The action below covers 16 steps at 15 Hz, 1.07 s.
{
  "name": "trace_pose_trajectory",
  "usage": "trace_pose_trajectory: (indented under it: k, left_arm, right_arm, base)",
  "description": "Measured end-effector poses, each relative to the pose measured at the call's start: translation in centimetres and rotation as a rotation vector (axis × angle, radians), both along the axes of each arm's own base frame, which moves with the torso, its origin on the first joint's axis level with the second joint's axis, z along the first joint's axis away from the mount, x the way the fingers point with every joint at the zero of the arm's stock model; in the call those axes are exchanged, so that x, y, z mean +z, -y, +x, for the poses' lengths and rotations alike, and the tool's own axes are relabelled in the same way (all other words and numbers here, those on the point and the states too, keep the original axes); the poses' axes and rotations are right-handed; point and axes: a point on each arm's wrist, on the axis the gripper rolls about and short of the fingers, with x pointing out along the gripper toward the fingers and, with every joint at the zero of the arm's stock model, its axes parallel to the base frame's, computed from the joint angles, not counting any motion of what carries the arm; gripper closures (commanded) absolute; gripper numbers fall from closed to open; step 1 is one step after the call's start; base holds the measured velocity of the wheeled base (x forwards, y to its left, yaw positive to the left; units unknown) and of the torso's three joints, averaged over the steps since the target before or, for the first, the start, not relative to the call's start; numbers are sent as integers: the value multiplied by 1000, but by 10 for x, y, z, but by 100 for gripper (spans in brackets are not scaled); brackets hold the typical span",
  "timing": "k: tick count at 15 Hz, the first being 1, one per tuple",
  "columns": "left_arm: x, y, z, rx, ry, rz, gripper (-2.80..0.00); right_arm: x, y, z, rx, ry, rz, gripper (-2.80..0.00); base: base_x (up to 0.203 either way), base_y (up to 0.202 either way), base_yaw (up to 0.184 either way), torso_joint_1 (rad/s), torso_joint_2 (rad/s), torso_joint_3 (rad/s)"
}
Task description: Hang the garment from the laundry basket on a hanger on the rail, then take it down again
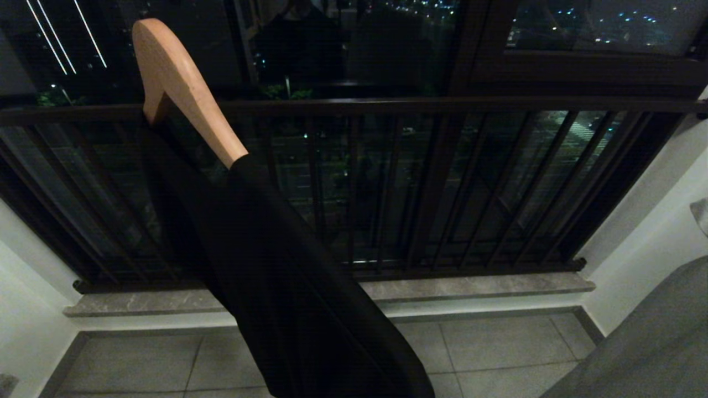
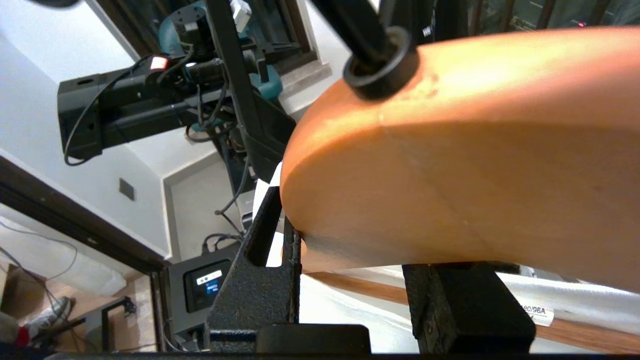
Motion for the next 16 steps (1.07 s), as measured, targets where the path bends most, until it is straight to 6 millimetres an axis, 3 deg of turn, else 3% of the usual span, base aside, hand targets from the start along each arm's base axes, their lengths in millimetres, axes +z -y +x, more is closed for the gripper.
trace_pose_trajectory:
  k: [16]
  left_arm:
    - [0,0,0,0,0,0,0]
  right_arm:
    - [7,-4,7,-59,20,2,0]
  base:
    - [0,0,0,10,-22,-12]
